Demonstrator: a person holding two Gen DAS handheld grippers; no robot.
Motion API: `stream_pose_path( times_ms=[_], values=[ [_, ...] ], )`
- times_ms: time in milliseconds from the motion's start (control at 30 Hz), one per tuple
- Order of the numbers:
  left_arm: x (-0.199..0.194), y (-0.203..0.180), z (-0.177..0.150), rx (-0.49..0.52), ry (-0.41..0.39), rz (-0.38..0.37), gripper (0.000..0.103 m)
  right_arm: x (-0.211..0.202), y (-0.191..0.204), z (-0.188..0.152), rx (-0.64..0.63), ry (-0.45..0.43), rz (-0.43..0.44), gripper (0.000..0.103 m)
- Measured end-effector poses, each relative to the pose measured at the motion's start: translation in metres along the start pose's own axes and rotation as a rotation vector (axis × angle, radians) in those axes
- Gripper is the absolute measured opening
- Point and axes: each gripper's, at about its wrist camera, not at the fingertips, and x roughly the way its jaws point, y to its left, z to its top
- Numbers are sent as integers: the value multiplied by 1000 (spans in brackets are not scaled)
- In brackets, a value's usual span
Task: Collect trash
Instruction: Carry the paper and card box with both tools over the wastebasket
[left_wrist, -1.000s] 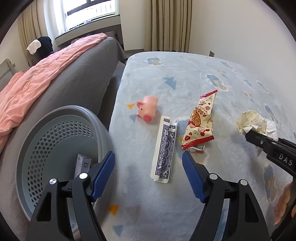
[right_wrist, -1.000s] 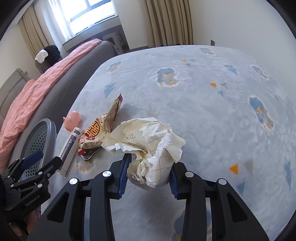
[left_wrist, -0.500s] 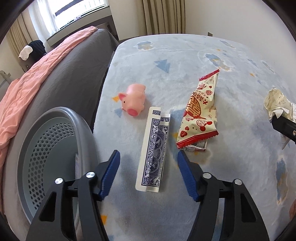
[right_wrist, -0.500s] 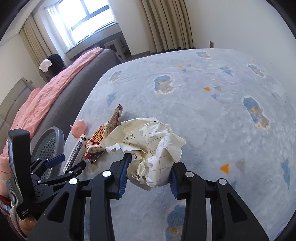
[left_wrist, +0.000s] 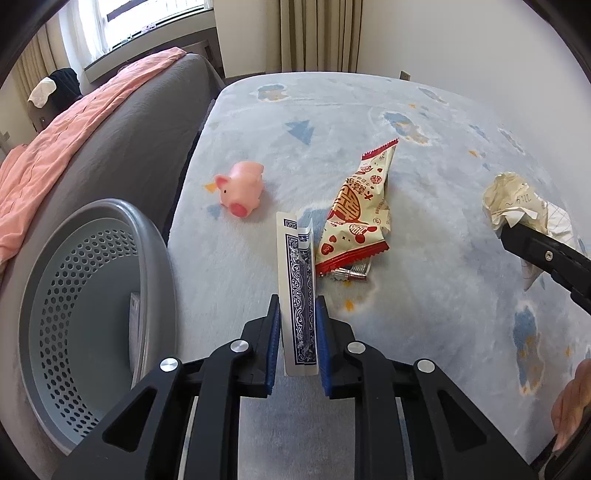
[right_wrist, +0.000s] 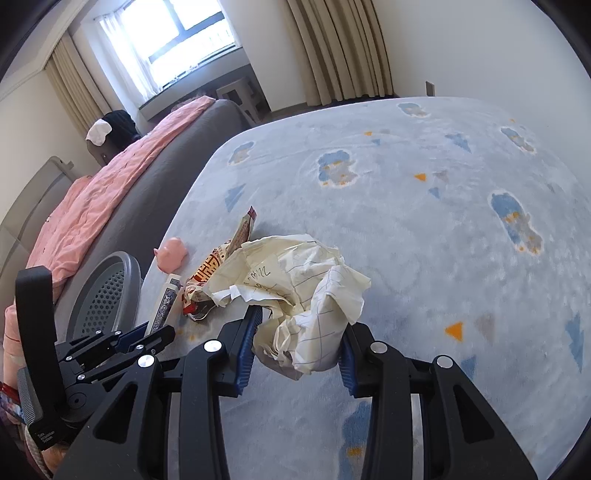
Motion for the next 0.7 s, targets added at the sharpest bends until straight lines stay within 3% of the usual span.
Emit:
stream_pose_path(
  times_ms=[400, 700],
  values=[
    [-49, 31, -35, -69, -49, -35, 18, -5, 34, -22, -66, 14, -21, 37],
    [-81, 97, -49, -126, -112, 26, 18, -8, 107, -32, -147, 17, 48, 37]
  ],
)
